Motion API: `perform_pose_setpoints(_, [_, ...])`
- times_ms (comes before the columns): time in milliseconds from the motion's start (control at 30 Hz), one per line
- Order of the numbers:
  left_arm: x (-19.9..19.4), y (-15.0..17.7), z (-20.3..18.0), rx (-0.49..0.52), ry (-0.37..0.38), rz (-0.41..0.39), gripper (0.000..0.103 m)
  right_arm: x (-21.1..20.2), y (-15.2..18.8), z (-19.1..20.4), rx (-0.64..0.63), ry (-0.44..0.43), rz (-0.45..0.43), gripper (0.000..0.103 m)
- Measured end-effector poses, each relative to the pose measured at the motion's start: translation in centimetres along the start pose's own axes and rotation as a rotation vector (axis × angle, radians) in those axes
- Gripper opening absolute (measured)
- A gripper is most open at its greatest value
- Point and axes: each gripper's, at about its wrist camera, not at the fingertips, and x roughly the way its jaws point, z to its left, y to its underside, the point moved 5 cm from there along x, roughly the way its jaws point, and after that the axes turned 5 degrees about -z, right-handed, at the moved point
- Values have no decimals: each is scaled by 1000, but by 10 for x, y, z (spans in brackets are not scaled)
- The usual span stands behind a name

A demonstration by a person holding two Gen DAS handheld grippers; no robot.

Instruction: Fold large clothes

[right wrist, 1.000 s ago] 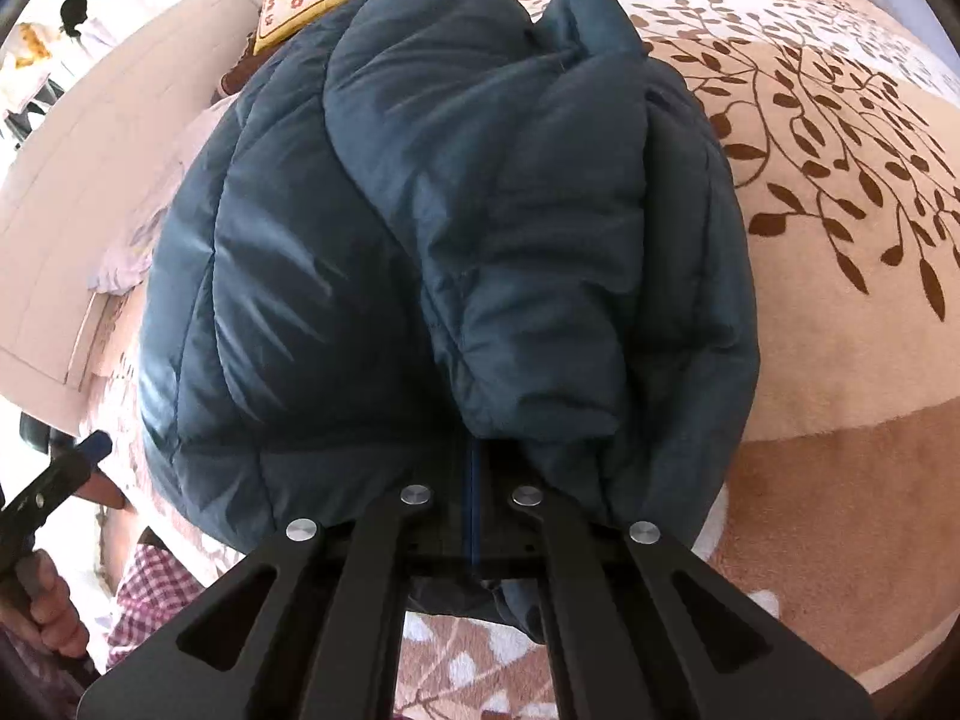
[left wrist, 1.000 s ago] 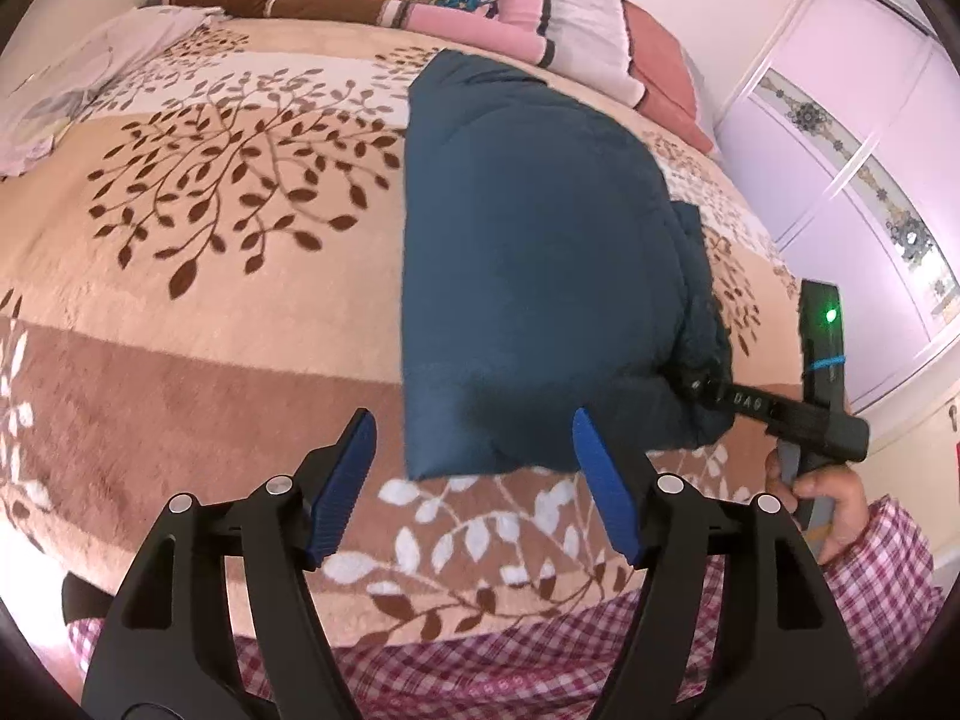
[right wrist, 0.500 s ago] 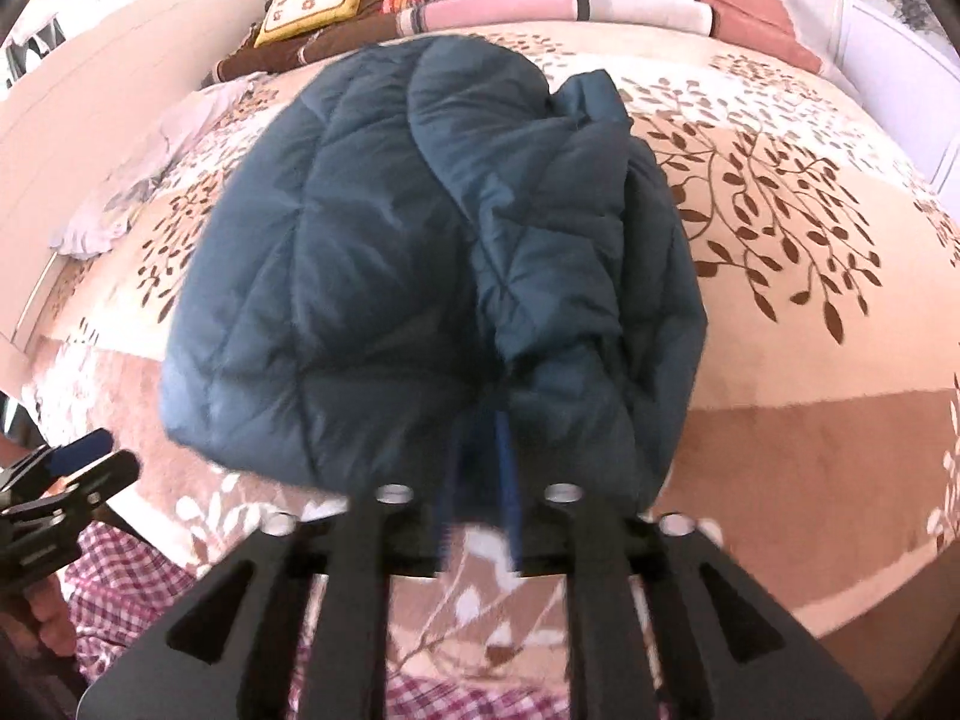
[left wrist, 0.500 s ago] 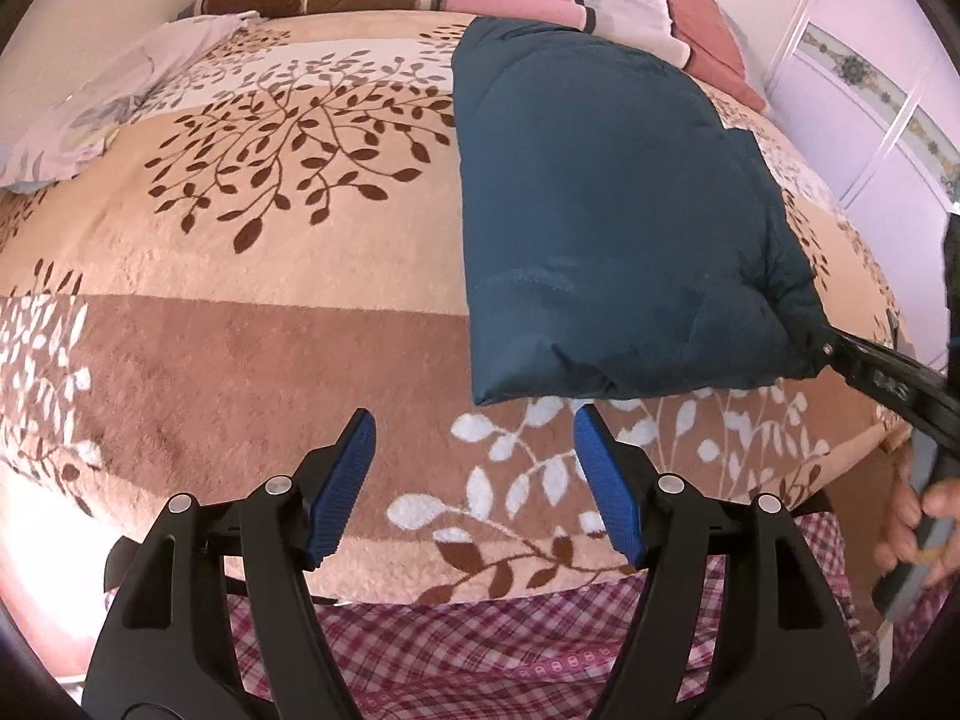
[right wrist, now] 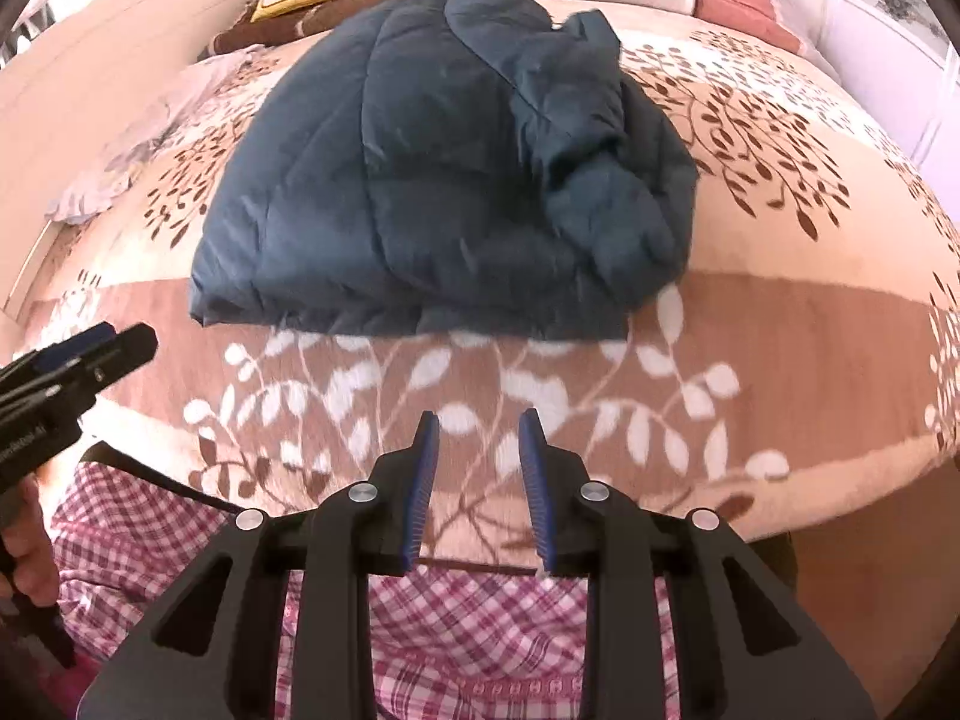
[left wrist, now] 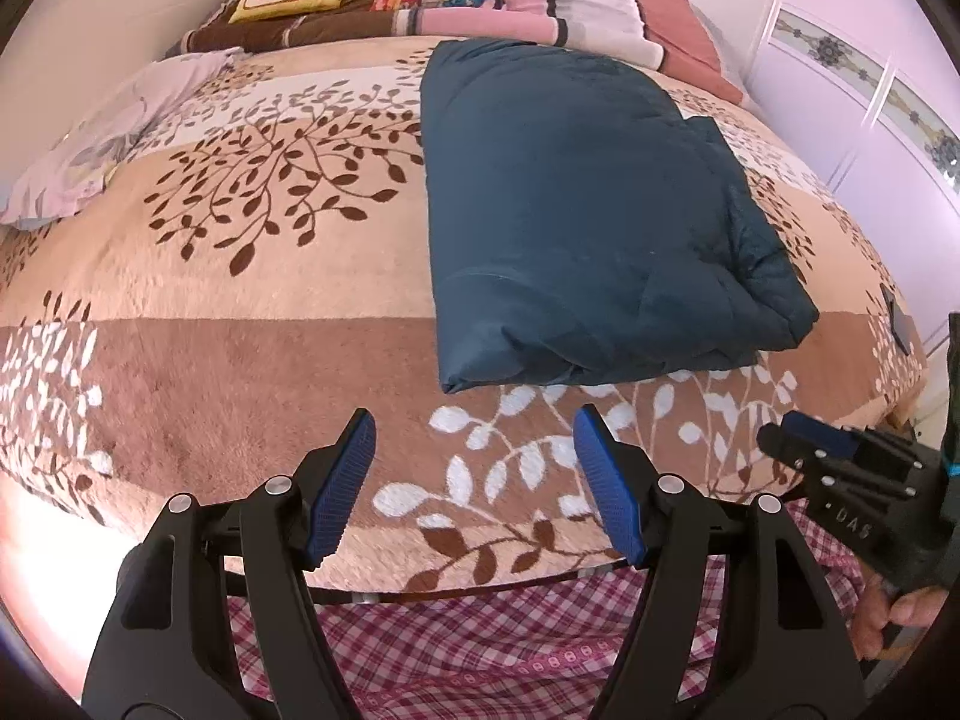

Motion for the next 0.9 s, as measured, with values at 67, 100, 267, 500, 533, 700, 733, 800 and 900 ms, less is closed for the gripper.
perform_pose_setpoints(67, [-2, 1, -2, 1, 2, -3, 68, -1, 5, -1, 11, 12, 0, 29])
perform_pose_setpoints(100, [-3, 2, -2, 2, 1, -3, 68, -1, 7, 0, 12, 18, -1, 29])
perform_pose_setpoints(267, [-3, 8, -6, 3, 3, 6, 68, -5, 15, 0, 6, 53, -20, 36])
perform_pose_setpoints(500, [-4, 12, -9, 10, 6, 15, 68, -1, 27, 5, -34, 69, -4, 36])
perform_pose_setpoints(533, [-4, 13, -9, 10, 8, 19, 68, -1, 28, 5, -34, 70, -5, 36])
perform_pose_setpoints(700, [-4, 17, -12, 18, 15, 31, 68, -2, 30, 3, -20, 71, -5, 37])
perform_pose_setpoints(733, [-4, 17, -13, 20, 15, 31, 68, -2, 30, 4, -18, 71, -4, 37])
perform_pose_setpoints(800, [-5, 18, -14, 21, 16, 30, 68, -3, 31, 3, -15, 70, -4, 37])
perform_pose_setpoints(900, [-6, 18, -14, 20, 14, 30, 68, -3, 31, 1, -15, 68, -4, 37])
